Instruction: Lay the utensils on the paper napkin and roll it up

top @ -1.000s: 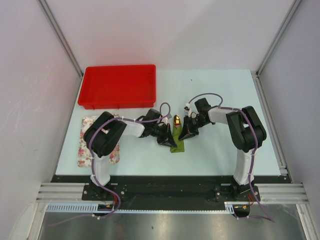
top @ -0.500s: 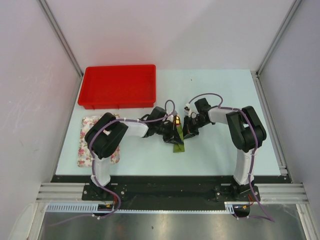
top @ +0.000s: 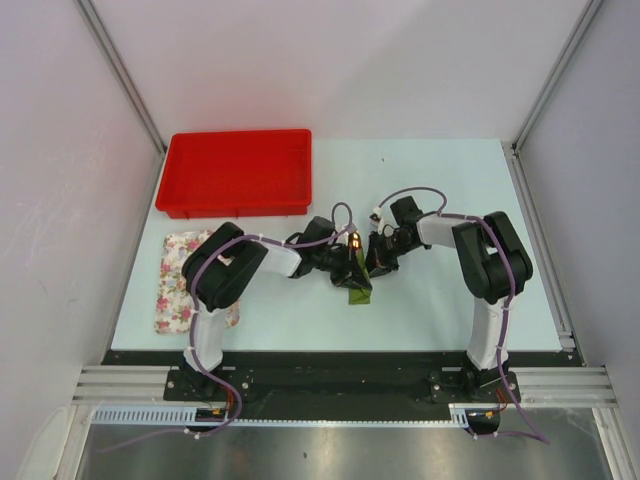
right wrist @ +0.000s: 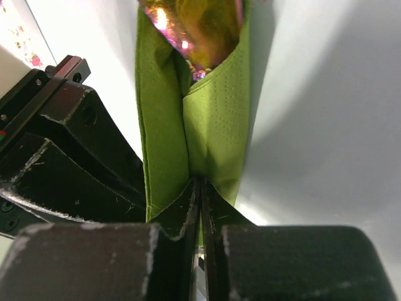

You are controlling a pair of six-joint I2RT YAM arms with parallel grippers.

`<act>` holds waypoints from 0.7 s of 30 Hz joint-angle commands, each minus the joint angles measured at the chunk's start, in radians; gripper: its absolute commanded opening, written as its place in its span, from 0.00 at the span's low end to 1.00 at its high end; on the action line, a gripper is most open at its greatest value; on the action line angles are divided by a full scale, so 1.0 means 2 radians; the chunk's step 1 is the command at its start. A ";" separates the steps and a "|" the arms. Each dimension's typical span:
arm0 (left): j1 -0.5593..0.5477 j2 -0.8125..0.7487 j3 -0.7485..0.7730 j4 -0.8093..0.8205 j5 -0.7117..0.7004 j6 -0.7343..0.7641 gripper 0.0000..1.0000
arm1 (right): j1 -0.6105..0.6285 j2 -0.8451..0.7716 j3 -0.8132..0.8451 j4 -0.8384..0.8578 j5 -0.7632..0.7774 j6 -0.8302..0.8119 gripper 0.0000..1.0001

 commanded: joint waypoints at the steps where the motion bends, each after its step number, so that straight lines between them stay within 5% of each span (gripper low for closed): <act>1: -0.019 0.011 0.006 0.080 0.011 -0.032 0.00 | 0.008 0.031 -0.013 -0.006 0.072 -0.014 0.05; 9: -0.021 0.008 -0.010 0.107 0.011 -0.041 0.00 | 0.008 0.032 -0.014 -0.006 0.075 -0.014 0.05; 16: -0.018 0.041 -0.023 0.043 0.005 -0.008 0.03 | -0.010 0.017 0.009 -0.033 0.058 -0.025 0.13; 21: -0.018 0.052 -0.015 0.020 0.007 0.005 0.19 | -0.049 -0.013 0.040 -0.072 0.031 -0.040 0.24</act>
